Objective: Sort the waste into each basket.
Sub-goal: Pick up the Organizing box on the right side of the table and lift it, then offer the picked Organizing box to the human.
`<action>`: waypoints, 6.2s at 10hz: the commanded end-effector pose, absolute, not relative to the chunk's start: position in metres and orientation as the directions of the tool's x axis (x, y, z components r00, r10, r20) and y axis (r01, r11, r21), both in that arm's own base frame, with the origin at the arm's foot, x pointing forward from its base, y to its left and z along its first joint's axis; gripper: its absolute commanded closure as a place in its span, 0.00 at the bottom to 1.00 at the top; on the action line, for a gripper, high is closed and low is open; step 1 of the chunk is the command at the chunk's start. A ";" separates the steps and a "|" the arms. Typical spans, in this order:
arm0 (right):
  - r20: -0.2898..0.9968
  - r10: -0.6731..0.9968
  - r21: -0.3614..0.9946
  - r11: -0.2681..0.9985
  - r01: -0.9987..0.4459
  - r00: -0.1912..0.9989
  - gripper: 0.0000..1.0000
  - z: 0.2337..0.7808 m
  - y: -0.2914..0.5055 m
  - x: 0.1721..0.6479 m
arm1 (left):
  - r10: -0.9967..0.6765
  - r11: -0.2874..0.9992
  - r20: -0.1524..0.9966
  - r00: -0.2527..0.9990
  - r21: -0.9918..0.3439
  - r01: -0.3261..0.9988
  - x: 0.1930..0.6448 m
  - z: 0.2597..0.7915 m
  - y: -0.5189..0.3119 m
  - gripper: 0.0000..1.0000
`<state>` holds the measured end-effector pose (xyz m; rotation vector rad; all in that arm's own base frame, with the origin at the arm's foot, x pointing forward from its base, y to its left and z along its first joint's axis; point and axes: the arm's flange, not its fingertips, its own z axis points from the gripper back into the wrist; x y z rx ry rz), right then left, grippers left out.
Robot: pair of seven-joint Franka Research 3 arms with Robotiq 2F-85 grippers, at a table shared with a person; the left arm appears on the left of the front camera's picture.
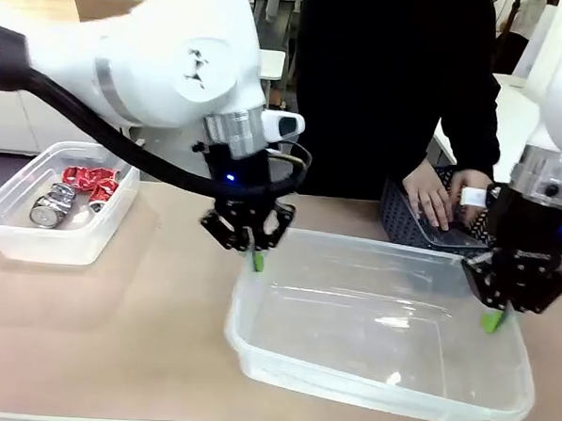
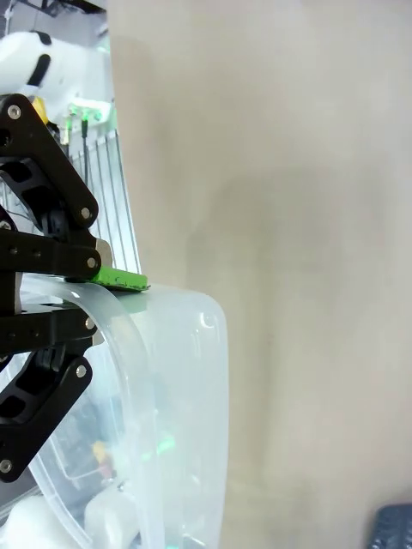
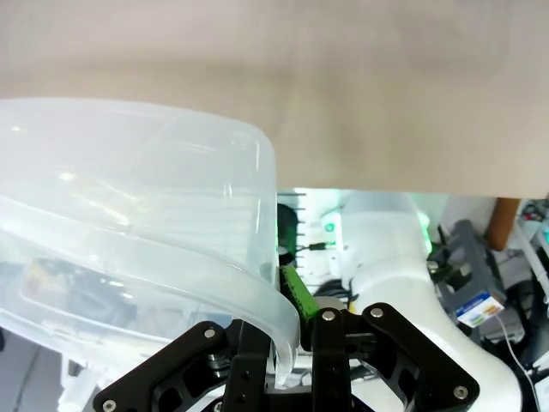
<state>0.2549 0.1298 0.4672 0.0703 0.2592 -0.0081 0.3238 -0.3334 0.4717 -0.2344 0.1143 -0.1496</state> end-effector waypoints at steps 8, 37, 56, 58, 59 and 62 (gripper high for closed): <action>-0.395 0.060 0.004 0.998 -0.063 0.917 1.00 0.481 0.197 0.412 | 0.152 0.975 0.015 0.988 -0.168 -0.147 0.447 0.509 -0.150 1.00; -0.342 0.102 0.143 0.988 -0.056 0.934 1.00 0.484 0.244 0.416 | 0.109 0.961 -0.006 0.994 -0.254 -0.107 0.401 0.507 -0.195 1.00; -0.342 0.102 0.143 0.988 -0.056 0.934 1.00 0.484 0.244 0.416 | 0.109 0.961 -0.006 0.994 -0.254 -0.107 0.401 0.507 -0.195 1.00; -0.342 0.102 0.143 0.988 -0.056 0.934 1.00 0.484 0.244 0.416 | 0.109 0.961 -0.006 0.994 -0.254 -0.107 0.401 0.507 -0.195 1.00; -0.342 0.102 0.143 0.988 -0.056 0.934 1.00 0.484 0.244 0.416 | 0.109 0.961 -0.006 0.994 -0.254 -0.107 0.401 0.507 -0.195 1.00; -0.342 0.102 0.143 0.988 -0.056 0.934 1.00 0.484 0.244 0.416 | 0.109 0.961 -0.006 0.994 -0.254 -0.107 0.401 0.507 -0.195 1.00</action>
